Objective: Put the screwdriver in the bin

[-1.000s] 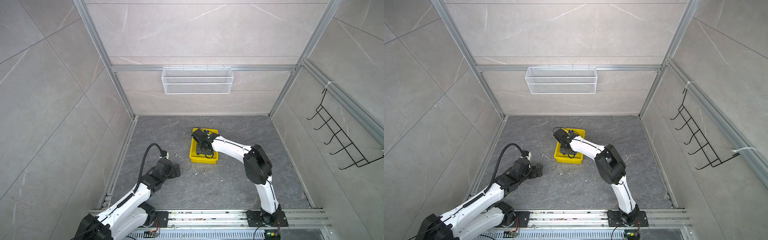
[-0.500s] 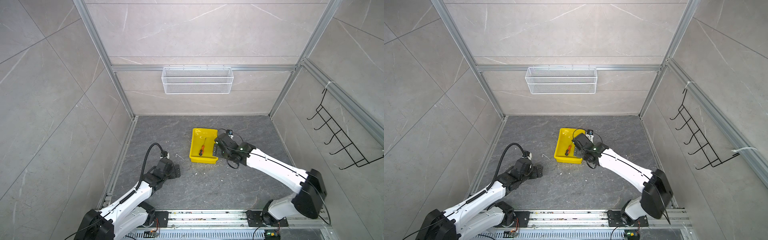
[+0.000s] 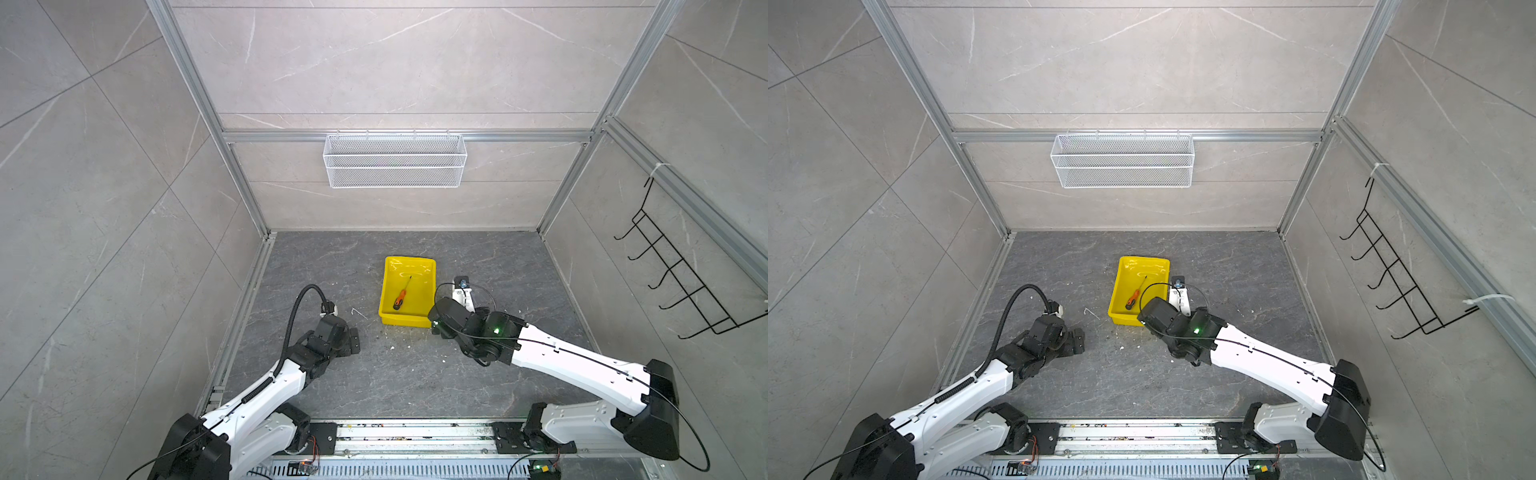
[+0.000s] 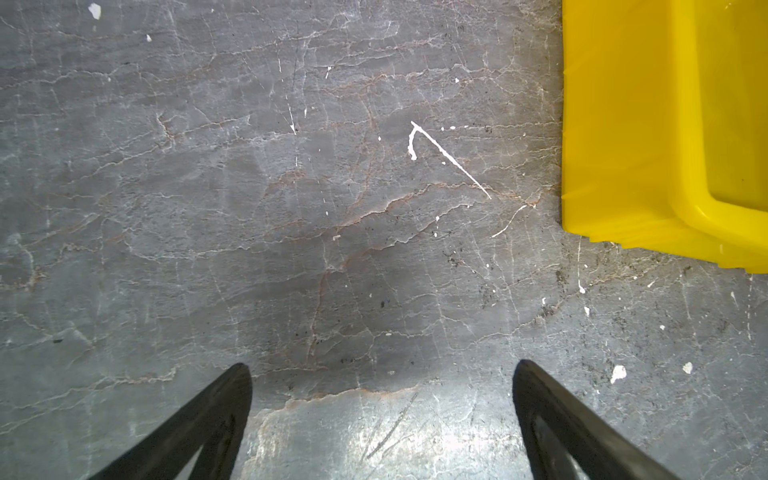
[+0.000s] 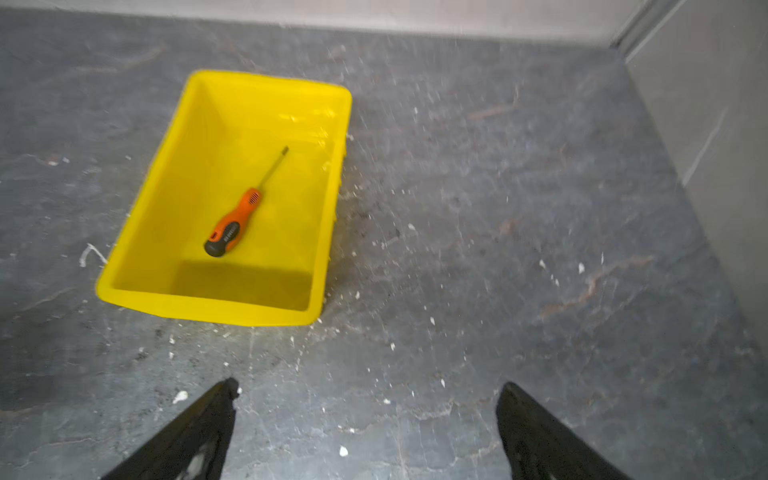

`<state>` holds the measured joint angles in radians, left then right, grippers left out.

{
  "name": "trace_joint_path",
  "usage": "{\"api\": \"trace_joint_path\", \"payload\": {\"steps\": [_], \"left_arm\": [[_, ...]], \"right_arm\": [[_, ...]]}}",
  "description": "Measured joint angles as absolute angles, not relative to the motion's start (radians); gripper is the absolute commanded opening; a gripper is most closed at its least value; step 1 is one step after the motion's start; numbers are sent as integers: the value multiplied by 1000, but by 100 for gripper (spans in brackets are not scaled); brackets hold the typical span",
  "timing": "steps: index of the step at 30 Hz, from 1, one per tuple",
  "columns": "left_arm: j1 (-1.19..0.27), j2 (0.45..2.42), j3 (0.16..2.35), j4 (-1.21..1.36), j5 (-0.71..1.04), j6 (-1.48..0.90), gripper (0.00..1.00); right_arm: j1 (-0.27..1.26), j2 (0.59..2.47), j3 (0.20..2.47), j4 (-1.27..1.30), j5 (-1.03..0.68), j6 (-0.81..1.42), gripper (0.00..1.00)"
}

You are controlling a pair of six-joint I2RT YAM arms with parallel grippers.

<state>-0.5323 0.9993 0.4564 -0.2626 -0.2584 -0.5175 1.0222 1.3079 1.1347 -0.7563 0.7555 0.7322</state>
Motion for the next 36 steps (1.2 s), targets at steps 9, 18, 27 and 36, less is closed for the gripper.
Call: {"api": "trace_joint_path", "payload": {"steps": [9, 18, 27, 36], "left_arm": [[-532, 1034, 470, -264, -259, -518, 100], [-532, 1060, 488, -265, -260, -519, 100], [-533, 1082, 490, -266, -258, -519, 100], [-534, 1091, 493, -266, -259, -519, 100]], "right_arm": [[1029, 953, 634, -6, 822, 242, 99], [761, 777, 268, 429, 798, -148, 100], [441, 1177, 255, 604, 657, -78, 100], [313, 1361, 395, 637, 546, -9, 100]]}}
